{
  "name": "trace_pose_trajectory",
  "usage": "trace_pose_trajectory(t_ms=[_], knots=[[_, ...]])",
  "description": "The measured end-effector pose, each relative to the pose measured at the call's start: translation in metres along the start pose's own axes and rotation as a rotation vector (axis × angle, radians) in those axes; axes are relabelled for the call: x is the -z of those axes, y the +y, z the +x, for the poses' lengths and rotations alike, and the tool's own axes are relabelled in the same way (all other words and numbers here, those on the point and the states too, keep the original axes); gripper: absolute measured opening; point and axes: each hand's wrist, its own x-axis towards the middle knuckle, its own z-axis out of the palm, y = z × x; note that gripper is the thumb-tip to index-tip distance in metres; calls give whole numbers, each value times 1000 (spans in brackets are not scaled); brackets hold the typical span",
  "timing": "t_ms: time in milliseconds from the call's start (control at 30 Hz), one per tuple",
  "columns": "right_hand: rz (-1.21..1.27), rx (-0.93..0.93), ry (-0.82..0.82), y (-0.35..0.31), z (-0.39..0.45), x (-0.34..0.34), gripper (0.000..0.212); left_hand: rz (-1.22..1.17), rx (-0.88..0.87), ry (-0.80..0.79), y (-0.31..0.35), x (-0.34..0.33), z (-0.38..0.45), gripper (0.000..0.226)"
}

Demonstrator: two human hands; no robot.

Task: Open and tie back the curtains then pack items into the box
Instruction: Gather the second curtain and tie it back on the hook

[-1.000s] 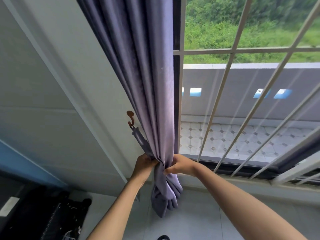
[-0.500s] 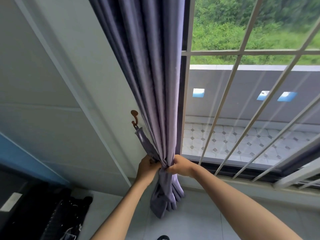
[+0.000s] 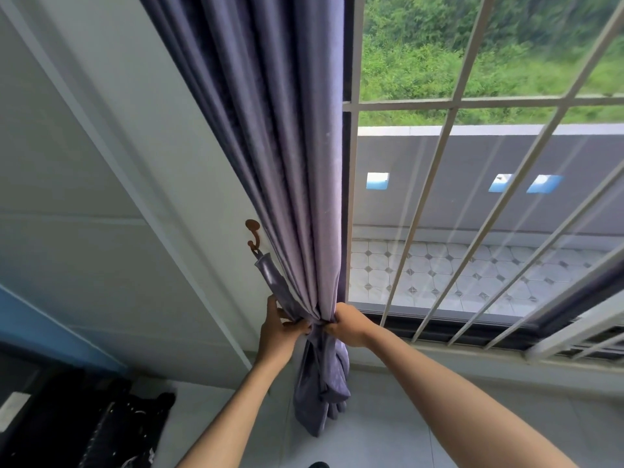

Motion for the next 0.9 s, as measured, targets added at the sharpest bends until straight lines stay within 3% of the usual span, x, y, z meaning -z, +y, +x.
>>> trace_pose_trajectory(t_ms=[233, 500, 767, 900], knots=[[-1, -8, -10, -1, -5, 5, 34, 89, -139, -21, 0, 6, 13, 73], [27, -32, 3, 1, -5, 9, 30, 91, -95, -288, -1, 5, 26, 74], [25, -53, -37, 0, 0, 16, 34, 36, -30, -200, -16, -9, 20, 67], [-65, -23, -144, -8, 0, 22, 35, 74, -38, -157, -11, -16, 3, 57]])
